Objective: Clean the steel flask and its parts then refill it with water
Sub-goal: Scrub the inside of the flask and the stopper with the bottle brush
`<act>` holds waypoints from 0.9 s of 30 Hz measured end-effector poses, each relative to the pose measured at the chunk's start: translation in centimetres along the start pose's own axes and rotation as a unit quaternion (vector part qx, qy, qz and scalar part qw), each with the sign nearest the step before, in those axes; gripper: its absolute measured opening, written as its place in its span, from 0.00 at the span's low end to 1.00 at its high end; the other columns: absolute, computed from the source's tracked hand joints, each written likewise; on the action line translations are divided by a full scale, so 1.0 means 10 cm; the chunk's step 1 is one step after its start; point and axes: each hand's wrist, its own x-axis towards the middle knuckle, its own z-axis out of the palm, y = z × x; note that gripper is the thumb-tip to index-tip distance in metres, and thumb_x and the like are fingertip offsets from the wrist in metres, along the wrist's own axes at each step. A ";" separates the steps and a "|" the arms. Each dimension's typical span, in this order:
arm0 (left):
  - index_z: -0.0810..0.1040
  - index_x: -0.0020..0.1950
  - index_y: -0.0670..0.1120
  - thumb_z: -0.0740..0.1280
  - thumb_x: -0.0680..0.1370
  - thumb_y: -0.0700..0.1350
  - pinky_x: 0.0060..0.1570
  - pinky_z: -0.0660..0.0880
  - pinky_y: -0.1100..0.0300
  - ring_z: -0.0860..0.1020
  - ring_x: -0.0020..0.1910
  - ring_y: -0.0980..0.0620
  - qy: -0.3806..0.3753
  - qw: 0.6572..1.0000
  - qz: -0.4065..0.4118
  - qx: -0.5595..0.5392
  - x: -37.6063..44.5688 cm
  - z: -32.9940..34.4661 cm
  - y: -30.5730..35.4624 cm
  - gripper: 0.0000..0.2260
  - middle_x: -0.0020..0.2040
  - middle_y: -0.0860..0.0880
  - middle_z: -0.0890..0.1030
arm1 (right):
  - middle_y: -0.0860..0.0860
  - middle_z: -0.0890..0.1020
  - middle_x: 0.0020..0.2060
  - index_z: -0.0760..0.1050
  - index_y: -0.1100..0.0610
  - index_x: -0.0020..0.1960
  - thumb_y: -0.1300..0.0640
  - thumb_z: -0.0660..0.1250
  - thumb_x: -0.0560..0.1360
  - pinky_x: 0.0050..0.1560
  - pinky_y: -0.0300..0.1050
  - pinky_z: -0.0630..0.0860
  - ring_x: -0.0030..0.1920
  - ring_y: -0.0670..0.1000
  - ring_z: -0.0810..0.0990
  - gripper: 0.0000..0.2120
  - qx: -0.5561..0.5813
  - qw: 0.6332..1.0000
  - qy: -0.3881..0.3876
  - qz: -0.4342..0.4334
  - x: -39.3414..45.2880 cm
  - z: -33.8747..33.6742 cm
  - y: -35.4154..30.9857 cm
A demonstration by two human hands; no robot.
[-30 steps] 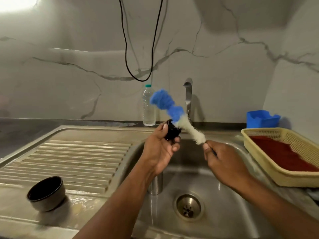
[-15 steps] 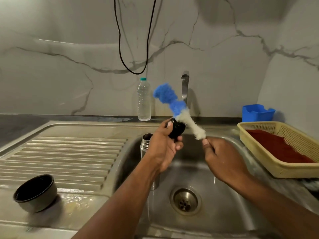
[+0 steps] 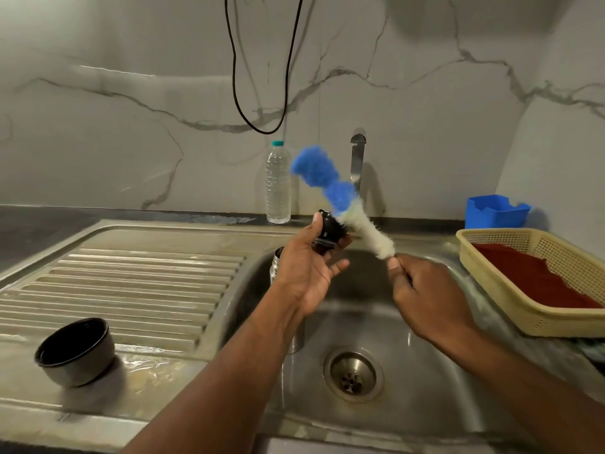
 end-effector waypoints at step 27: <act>0.75 0.69 0.41 0.55 0.87 0.42 0.62 0.77 0.37 0.79 0.60 0.42 -0.030 0.998 -0.003 -0.046 0.07 0.00 -0.08 0.15 0.56 0.41 0.82 | 0.46 0.76 0.31 0.70 0.48 0.36 0.49 0.58 0.85 0.35 0.48 0.71 0.34 0.49 0.75 0.18 -0.004 0.999 -0.043 0.000 -0.05 0.11 -0.05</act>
